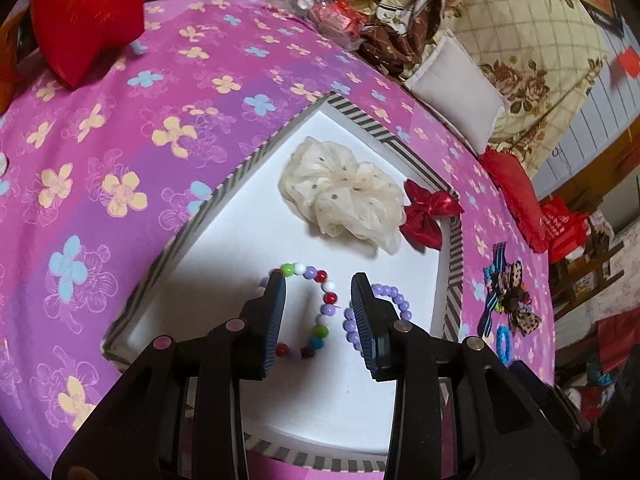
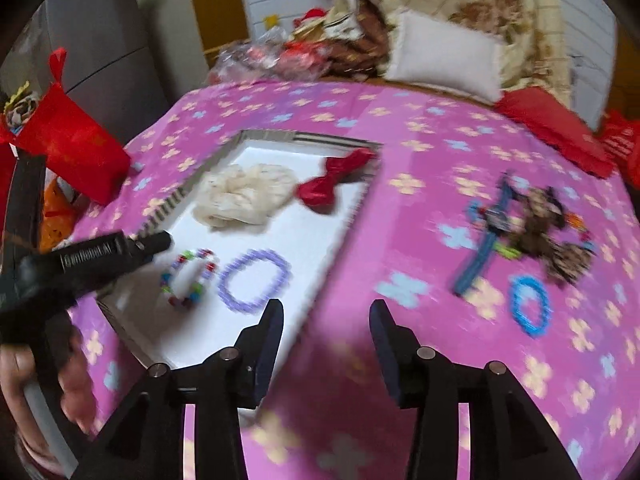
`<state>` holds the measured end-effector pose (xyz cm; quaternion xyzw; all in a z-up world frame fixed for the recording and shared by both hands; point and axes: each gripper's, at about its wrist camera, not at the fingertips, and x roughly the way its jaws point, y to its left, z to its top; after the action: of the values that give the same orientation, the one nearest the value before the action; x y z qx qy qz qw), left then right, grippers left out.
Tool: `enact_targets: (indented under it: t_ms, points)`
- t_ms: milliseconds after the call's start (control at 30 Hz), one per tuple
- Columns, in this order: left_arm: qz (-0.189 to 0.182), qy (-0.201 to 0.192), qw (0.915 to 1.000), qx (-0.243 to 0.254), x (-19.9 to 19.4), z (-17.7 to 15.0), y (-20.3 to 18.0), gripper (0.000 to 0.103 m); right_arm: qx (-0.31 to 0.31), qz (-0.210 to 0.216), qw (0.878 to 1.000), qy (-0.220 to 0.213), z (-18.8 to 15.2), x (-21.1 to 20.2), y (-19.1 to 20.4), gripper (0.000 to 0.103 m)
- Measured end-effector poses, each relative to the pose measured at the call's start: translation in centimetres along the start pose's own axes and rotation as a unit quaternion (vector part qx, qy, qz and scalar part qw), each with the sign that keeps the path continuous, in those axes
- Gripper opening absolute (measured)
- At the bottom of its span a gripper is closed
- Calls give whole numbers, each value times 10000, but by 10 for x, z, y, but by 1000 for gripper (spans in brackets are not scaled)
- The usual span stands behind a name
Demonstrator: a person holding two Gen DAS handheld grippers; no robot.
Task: Organize jewelry
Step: 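Carry both bracelets into the white tray and open both tools, then grasp the blue bead bracelet with right tool while left grasps navy striped watch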
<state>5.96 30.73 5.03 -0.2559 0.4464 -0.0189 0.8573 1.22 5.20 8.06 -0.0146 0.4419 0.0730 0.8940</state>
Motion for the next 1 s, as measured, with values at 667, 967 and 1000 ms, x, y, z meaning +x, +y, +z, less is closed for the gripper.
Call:
enact_targets:
  t_ms: [667, 967, 1000]
  points:
    - [-676, -136, 9829, 1706, -16, -73, -115, 48, 1171, -1254, 9843, 410, -12, 45, -154, 43]
    - [-801, 140, 9865, 1423, -3, -69, -109, 48, 1342, -1422, 9796, 472, 0, 69, -177, 36]
    - [-773, 137, 9865, 1440, -3, -69, -109, 48, 1324, -1410, 9801, 439, -1, 71, -178, 36]
